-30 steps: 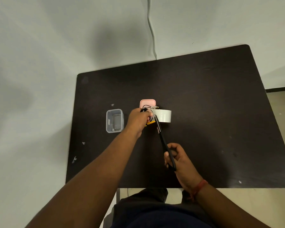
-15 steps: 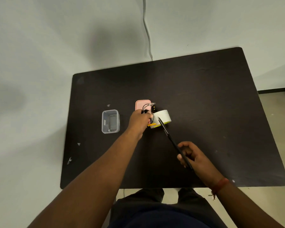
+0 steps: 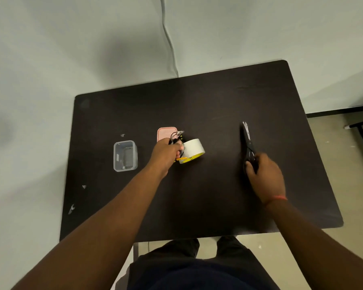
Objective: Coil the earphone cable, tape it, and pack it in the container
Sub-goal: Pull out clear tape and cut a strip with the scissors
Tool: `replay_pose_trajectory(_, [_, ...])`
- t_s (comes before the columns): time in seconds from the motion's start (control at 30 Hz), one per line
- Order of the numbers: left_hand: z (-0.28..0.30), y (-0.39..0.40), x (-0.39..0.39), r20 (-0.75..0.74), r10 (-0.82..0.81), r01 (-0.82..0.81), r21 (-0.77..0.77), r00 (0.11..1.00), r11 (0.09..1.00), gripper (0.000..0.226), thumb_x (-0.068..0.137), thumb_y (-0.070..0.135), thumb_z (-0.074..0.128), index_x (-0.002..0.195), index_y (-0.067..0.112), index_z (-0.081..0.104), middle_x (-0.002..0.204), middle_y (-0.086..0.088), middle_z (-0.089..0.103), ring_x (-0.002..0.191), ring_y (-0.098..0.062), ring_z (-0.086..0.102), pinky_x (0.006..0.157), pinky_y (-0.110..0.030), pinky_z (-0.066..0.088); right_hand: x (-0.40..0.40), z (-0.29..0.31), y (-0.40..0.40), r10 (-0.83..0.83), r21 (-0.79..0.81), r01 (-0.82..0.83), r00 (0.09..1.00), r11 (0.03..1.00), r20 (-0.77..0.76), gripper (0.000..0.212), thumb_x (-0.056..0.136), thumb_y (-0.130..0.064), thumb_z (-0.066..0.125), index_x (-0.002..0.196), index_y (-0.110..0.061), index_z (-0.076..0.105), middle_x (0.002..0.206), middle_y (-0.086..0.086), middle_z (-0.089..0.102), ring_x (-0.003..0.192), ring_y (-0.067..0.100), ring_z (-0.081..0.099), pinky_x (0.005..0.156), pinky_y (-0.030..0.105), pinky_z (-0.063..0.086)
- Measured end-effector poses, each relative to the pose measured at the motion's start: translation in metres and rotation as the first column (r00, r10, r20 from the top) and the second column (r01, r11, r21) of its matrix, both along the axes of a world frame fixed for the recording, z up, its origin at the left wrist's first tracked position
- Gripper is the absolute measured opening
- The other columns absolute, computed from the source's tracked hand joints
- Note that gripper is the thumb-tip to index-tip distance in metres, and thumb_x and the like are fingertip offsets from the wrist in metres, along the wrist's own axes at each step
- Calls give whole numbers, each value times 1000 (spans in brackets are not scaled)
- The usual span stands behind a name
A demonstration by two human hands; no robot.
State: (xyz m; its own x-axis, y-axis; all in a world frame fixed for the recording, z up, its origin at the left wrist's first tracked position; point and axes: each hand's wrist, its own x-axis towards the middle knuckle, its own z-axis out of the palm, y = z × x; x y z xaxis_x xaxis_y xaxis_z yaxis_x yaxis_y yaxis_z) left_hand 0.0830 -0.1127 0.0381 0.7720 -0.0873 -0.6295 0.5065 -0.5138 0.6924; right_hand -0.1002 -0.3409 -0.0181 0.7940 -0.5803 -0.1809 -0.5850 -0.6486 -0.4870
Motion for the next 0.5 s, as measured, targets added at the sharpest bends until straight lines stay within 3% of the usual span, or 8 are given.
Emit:
replay_pose_trajectory(0.13, [-3, -3, -3, 18, -12, 12, 7, 1000, 1000, 14, 91, 16, 58, 99, 8, 66, 77, -7, 59, 68, -15, 51, 72, -34, 47, 25, -13, -12, 21, -194, -32, 998, 980, -62, 27, 85, -33, 61, 96, -10, 52, 94, 16, 65, 87, 38, 61, 71, 45, 50])
replay_pose_trajectory(0.4, [-3, -5, -7, 40, -31, 31, -9, 999, 999, 15, 93, 17, 57, 98, 6, 67, 77, -8, 60, 70, -16, 52, 72, -33, 47, 30, -14, -14, 20, -325, -89, 977, 941, -210, 32, 85, -37, 63, 102, -10, 55, 101, 14, 62, 91, 36, 59, 77, 48, 50])
replay_pose_trajectory(0.5, [-2, -4, -9, 42, -52, 53, -3, 998, 999, 13, 92, 18, 58, 94, 9, 67, 76, -6, 60, 70, -16, 52, 74, -35, 48, 44, -5, -5, 23, -296, -54, 994, 954, -105, 36, 87, -40, 58, 107, -10, 57, 105, 14, 60, 95, 34, 56, 80, 49, 50])
